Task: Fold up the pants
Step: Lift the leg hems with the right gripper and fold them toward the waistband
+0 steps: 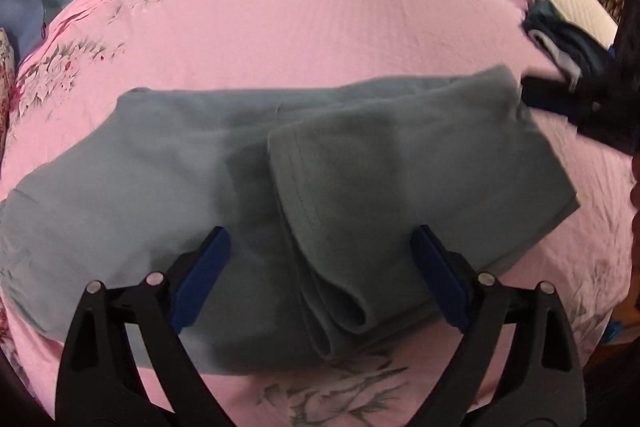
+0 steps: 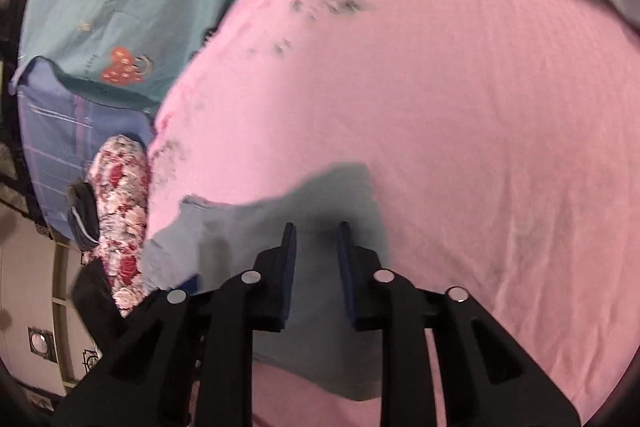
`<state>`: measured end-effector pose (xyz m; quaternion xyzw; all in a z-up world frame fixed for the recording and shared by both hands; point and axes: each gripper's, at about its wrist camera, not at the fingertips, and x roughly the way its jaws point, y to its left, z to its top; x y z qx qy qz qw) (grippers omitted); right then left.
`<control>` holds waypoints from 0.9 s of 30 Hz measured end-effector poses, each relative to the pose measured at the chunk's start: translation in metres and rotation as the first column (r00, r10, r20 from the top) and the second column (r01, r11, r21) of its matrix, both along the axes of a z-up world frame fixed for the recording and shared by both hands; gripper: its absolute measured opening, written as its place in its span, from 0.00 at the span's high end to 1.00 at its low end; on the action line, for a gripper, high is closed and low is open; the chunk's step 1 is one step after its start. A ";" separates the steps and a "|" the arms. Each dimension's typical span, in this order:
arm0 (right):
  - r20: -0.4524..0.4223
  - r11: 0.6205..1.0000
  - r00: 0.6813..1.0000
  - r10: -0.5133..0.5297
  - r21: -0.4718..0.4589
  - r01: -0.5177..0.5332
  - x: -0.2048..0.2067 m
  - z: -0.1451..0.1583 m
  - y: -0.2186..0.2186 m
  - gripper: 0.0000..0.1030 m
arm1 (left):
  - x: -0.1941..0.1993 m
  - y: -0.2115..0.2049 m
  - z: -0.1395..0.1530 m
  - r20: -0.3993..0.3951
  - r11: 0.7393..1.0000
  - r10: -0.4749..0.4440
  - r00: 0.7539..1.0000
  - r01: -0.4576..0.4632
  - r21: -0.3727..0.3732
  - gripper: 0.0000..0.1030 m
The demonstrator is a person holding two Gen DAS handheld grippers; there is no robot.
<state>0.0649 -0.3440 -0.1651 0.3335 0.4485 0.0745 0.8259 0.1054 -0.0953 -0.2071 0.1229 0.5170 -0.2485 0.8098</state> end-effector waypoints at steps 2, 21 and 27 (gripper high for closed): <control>0.016 1.000 1.000 0.009 0.001 -0.009 0.006 0.002 0.002 0.75 | 0.003 0.006 0.009 -0.015 0.999 0.035 0.999 -0.035 -0.032 0.10; -0.025 0.890 0.932 0.363 -0.286 -0.354 -0.025 0.021 0.085 0.72 | 0.000 0.131 0.015 -0.024 0.941 0.338 0.941 -0.338 0.022 0.09; -0.082 0.735 0.836 0.542 -0.436 -0.519 -0.001 -0.003 0.176 0.72 | -0.003 0.143 0.020 -0.012 0.933 0.360 0.933 -0.360 0.007 0.09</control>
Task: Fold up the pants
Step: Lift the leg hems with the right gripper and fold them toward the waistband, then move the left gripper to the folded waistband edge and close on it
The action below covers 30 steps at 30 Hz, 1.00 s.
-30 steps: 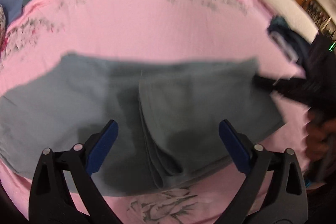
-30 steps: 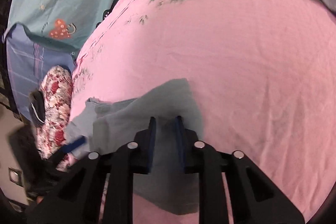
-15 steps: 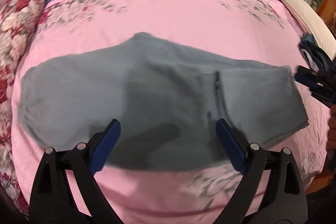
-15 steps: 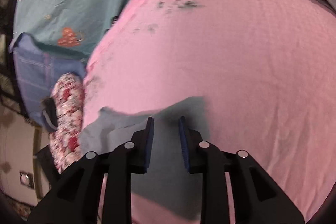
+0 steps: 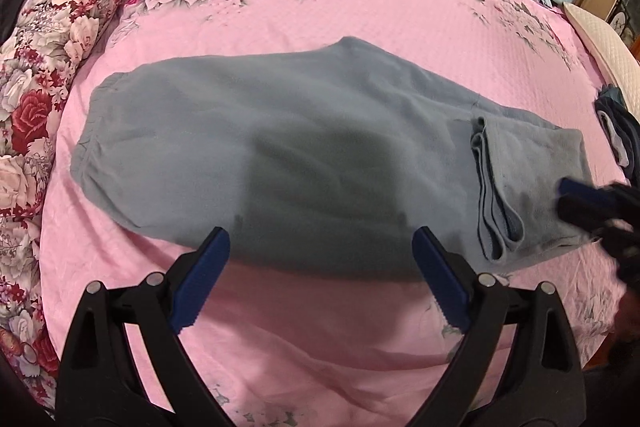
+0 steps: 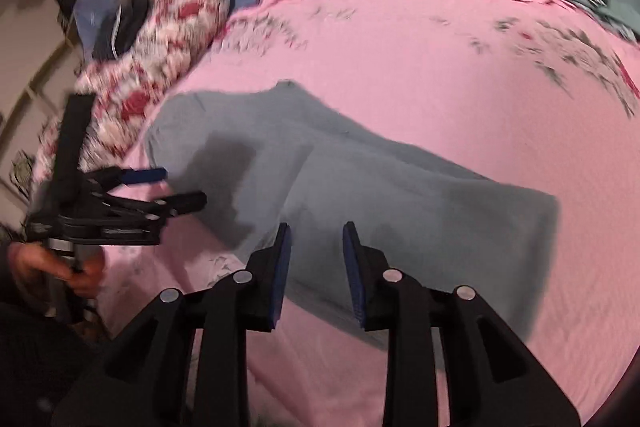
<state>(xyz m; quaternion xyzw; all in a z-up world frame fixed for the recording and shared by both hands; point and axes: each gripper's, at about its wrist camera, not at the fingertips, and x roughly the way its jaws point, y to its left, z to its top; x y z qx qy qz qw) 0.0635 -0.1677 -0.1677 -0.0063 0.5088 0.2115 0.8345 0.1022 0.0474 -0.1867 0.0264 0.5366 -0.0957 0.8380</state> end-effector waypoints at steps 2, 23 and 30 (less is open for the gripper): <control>0.018 0.977 0.994 0.105 -0.188 -0.100 -0.002 -0.015 0.029 0.72 | -0.002 0.009 0.002 0.008 1.000 0.019 1.000 -0.019 0.001 0.08; 0.209 0.928 0.906 0.367 -0.156 -0.340 0.037 0.022 0.284 0.62 | 0.106 0.257 0.061 -0.042 0.936 0.235 0.971 -0.237 -0.261 0.08; 0.199 0.909 0.899 0.391 -0.237 -0.343 0.052 -0.017 0.346 0.62 | 0.156 0.247 0.037 -0.147 0.924 0.093 0.985 -0.141 -0.356 0.09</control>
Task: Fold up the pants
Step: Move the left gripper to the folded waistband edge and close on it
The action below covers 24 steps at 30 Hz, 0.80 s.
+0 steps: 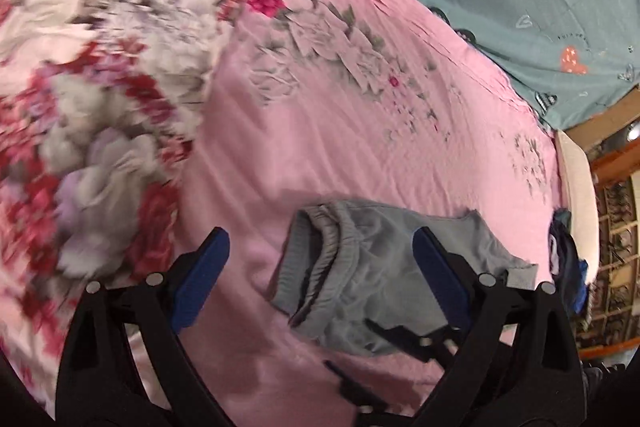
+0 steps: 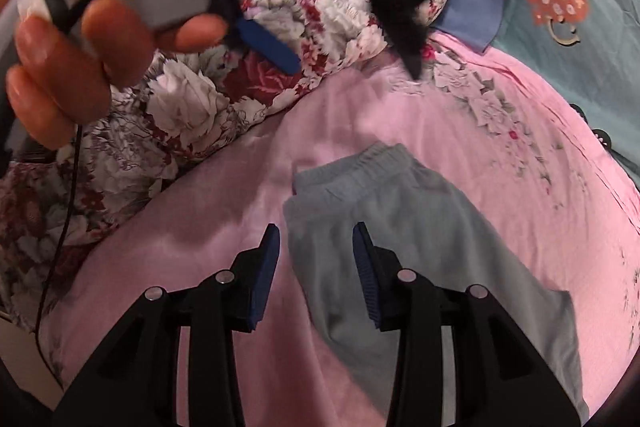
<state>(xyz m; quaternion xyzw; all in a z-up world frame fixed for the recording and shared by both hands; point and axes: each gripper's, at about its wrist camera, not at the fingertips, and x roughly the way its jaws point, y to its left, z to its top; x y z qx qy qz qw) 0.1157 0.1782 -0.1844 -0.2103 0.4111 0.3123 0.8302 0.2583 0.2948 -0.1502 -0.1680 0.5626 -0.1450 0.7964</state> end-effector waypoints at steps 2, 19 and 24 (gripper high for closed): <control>-0.002 1.000 1.000 -0.019 -0.006 0.019 0.006 -0.008 0.007 0.62 | 0.012 -0.003 -0.010 -0.035 0.999 -0.033 0.999 0.032 -0.027 0.10; -0.030 0.981 0.981 -0.190 0.038 0.191 0.048 -0.029 0.017 0.81 | 0.024 0.001 -0.019 -0.061 0.994 -0.083 0.995 0.078 -0.081 0.10; 0.080 0.988 0.986 -0.149 0.060 0.145 0.034 0.002 0.011 0.84 | 0.024 -0.002 -0.020 -0.078 0.993 -0.096 0.992 0.090 -0.074 0.09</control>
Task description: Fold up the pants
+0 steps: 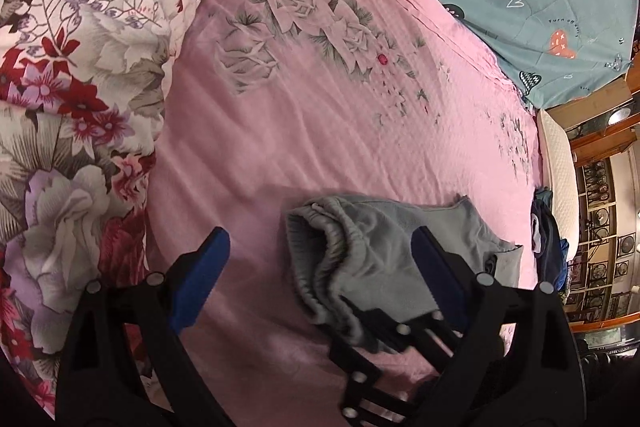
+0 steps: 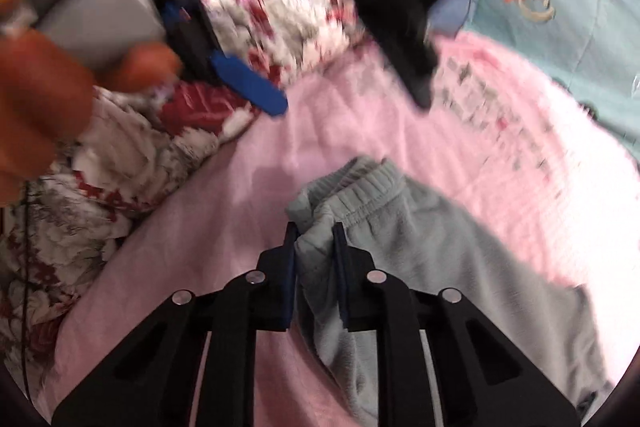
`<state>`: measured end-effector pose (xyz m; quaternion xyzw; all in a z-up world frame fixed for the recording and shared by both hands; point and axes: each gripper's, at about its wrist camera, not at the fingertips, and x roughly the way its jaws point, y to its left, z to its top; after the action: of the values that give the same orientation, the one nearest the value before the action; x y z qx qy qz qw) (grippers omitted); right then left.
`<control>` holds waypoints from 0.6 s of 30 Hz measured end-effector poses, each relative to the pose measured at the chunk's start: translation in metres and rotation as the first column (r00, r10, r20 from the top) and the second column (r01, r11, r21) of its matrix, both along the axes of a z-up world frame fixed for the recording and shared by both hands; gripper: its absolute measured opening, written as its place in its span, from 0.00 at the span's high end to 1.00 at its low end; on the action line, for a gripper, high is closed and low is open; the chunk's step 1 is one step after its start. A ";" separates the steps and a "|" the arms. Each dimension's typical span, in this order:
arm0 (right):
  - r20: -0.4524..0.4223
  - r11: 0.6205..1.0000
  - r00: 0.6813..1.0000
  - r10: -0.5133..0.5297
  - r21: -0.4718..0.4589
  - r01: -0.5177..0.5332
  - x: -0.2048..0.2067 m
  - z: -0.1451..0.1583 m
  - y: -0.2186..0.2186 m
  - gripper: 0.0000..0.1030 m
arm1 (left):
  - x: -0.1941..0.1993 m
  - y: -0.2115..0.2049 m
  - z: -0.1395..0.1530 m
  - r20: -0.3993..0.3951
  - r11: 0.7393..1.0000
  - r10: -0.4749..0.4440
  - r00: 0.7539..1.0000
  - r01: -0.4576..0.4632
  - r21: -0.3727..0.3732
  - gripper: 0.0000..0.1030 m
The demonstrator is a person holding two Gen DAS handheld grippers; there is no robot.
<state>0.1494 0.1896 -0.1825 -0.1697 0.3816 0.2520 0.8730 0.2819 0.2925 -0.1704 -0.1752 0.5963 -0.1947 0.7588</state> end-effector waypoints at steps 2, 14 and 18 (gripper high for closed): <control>0.042 1.000 0.999 0.015 -0.014 -0.014 -0.007 0.008 -0.002 0.84 | -0.002 -0.002 -0.003 -0.022 1.000 -0.012 1.000 0.012 -0.011 0.08; 0.090 1.000 0.996 0.000 -0.019 0.002 -0.025 0.022 -0.023 0.84 | -0.018 -0.040 -0.035 -0.187 0.973 -0.098 0.977 0.054 -0.225 0.81; 0.111 1.000 0.994 -0.023 0.004 0.023 -0.036 0.038 -0.044 0.84 | -0.028 -0.051 -0.019 -0.162 0.970 -0.079 0.984 0.039 -0.238 0.82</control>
<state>0.1133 0.1455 -0.1448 -0.1781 0.3342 0.2325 0.8959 0.2536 0.2416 -0.1899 -0.2616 0.6369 -0.2704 0.6730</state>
